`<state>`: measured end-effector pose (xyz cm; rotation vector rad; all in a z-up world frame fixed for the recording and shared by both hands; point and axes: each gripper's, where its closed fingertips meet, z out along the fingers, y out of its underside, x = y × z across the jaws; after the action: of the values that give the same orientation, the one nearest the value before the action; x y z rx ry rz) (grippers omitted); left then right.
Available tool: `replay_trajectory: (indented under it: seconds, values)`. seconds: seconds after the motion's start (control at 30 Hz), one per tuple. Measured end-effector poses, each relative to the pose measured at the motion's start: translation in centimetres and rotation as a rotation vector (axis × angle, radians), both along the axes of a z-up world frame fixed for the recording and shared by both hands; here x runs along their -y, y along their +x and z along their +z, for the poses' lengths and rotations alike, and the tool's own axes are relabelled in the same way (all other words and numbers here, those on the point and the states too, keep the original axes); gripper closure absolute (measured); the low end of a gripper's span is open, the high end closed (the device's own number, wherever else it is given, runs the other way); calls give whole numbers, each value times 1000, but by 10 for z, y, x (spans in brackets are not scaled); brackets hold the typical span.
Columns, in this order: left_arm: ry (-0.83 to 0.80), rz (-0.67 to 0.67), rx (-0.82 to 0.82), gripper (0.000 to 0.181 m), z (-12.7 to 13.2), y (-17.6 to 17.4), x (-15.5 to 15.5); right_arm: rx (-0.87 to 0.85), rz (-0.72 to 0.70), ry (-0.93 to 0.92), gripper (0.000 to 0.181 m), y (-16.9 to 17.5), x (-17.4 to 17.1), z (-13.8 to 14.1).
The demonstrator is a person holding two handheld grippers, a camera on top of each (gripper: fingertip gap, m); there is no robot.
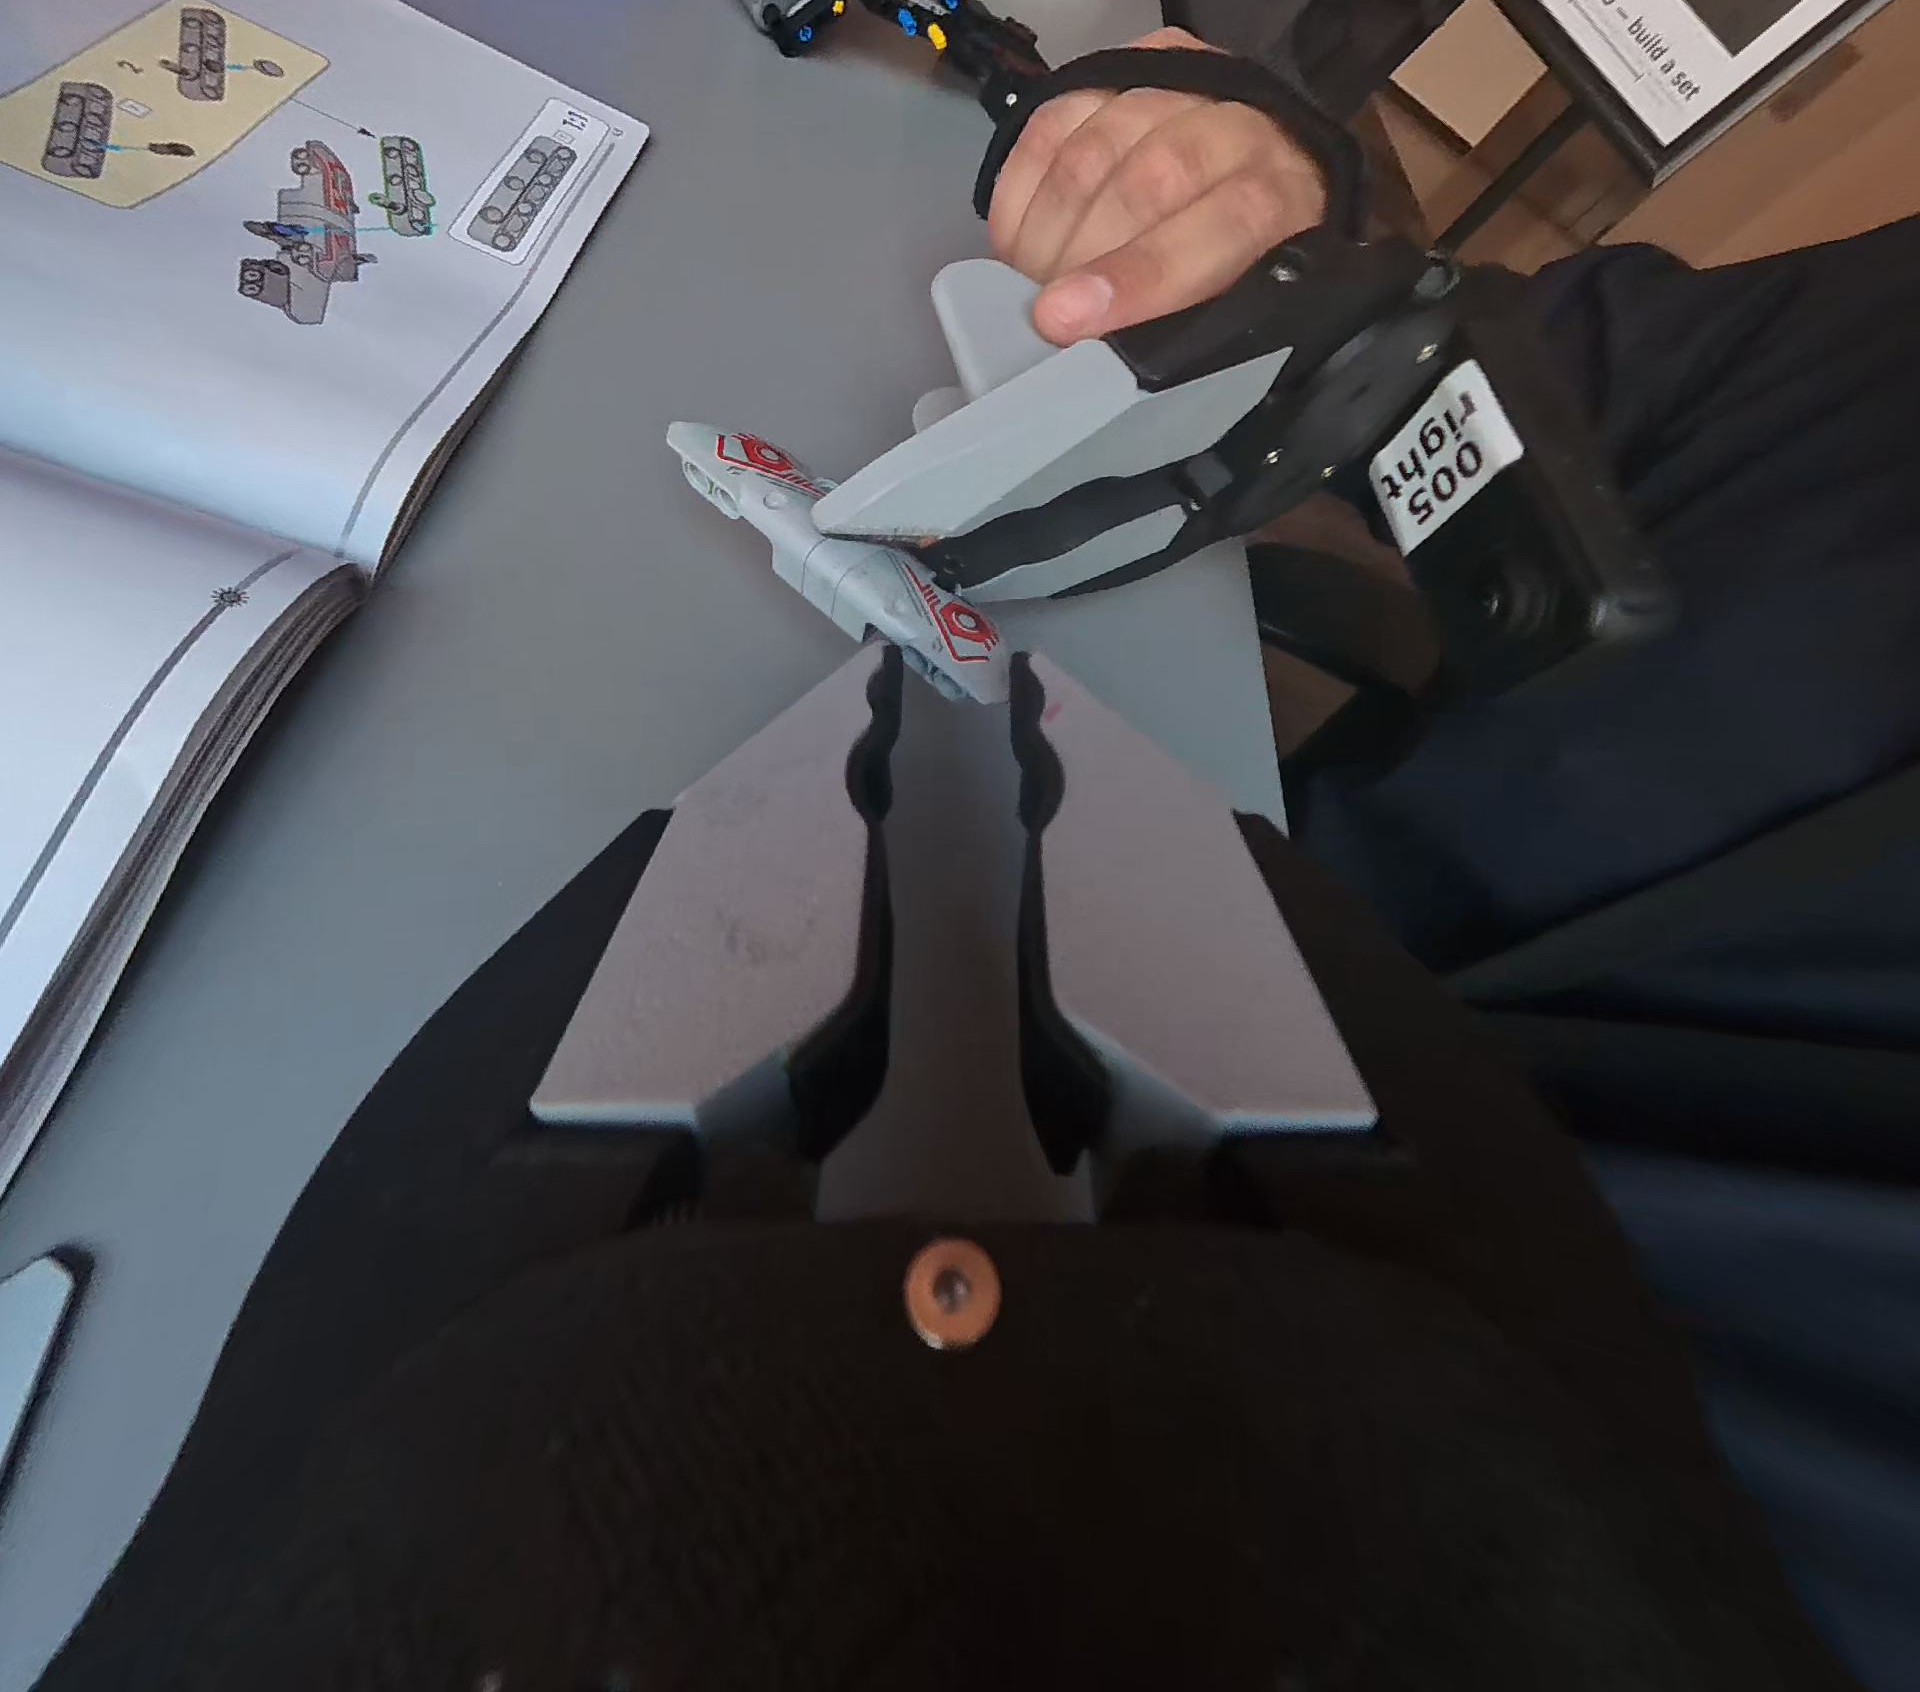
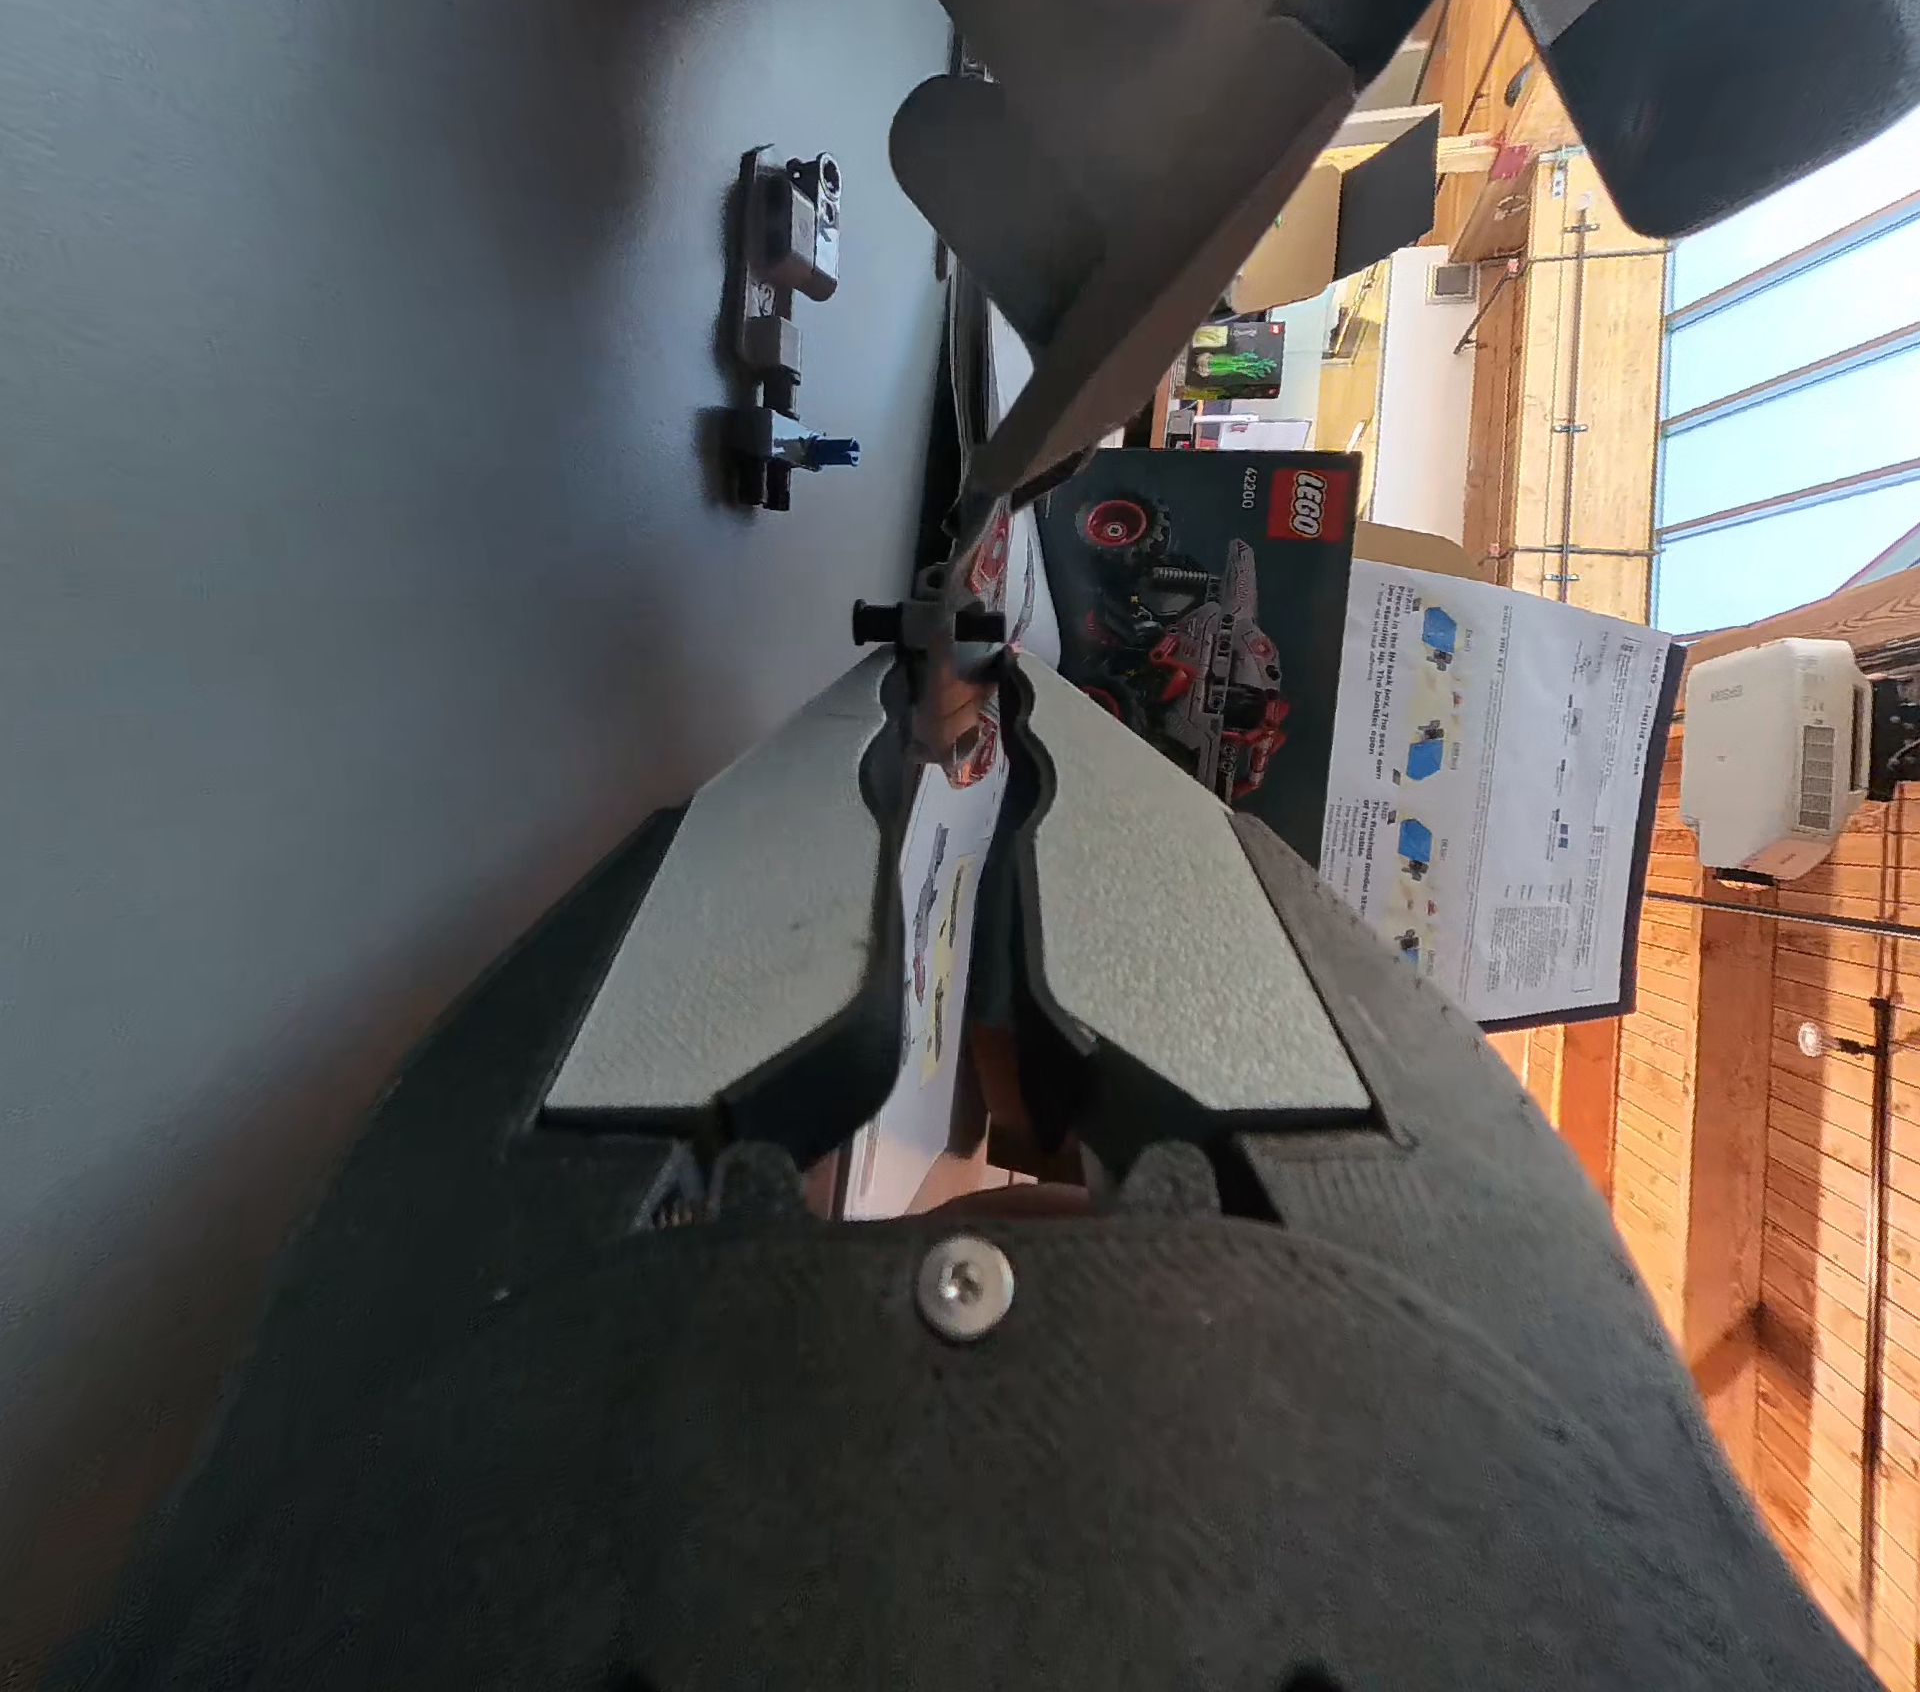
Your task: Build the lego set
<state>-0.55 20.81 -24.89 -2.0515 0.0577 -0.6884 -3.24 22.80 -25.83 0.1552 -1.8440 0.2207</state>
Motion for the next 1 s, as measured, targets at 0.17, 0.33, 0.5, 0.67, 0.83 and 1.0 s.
replay_trajectory:
  seconds: [0.17, 0.33, 0.5, 0.67, 0.83, 1.0]
  values:
    - [-6, 6, 70, 163, 2, -1, -1, -22, -10, 31, 168, -1, -1, 0]
    - [4, -27, 214, 154, 10, 3, 0, -64, -21, 45, 169, -2, -1, 5]
    - [-2, 19, 207, 162, 10, -3, -4, -122, -29, 75, 168, -3, -1, 10]
    - [-11, 36, 119, 170, 5, -8, -2, -109, -1, 48, 163, -1, 2, 10]
    - [-35, 55, -232, 174, -11, -16, 0, 11, 60, -33, 161, 6, 8, -1]
    - [-41, 25, -509, 177, -21, -12, -2, 82, 102, -181, 159, 13, 8, 9]
